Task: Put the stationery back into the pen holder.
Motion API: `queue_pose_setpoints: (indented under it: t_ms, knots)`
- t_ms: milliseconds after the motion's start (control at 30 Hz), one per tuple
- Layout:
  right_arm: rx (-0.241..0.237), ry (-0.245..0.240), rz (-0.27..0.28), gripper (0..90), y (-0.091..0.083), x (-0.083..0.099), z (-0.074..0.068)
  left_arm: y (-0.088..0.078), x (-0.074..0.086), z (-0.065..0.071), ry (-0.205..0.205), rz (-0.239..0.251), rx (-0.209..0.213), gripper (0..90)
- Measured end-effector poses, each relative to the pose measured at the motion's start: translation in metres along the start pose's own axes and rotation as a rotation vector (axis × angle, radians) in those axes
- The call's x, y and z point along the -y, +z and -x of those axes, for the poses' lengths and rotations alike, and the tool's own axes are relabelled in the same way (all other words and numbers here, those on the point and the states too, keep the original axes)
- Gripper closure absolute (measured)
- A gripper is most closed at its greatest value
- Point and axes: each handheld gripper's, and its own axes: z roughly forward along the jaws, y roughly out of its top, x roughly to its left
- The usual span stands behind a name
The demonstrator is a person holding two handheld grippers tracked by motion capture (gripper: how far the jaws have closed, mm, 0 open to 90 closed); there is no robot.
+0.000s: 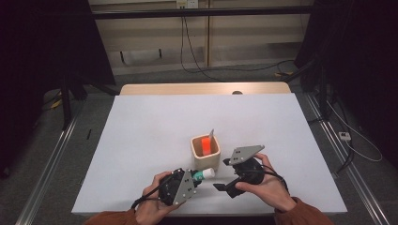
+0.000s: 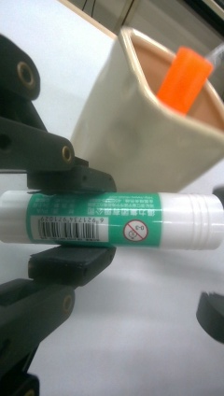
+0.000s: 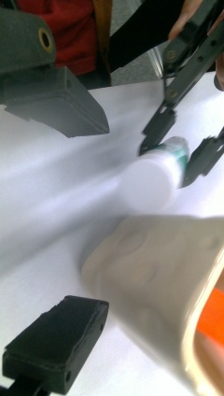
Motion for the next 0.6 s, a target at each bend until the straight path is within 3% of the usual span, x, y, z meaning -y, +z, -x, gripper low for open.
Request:
queue_pose_setpoints:
  t_ms: [100, 367, 600]
  knots:
    - [0.036, 0.022, 0.031, 7.2, -0.005, 0.007, 0.003, -0.003, 0.001, -0.005, -0.048, 0.021, 0.013, 66.1]
    - [0.100, 0.069, 0.096, 6.8, -0.018, 0.030, 0.011, -0.010, 0.005, -0.017, -0.222, 0.112, 0.083, 66.1]
    - [0.185, 0.135, 0.164, 5.2, -0.030, 0.049, 0.018, -0.019, 0.005, -0.027, -0.311, 0.163, 0.105, 66.1]
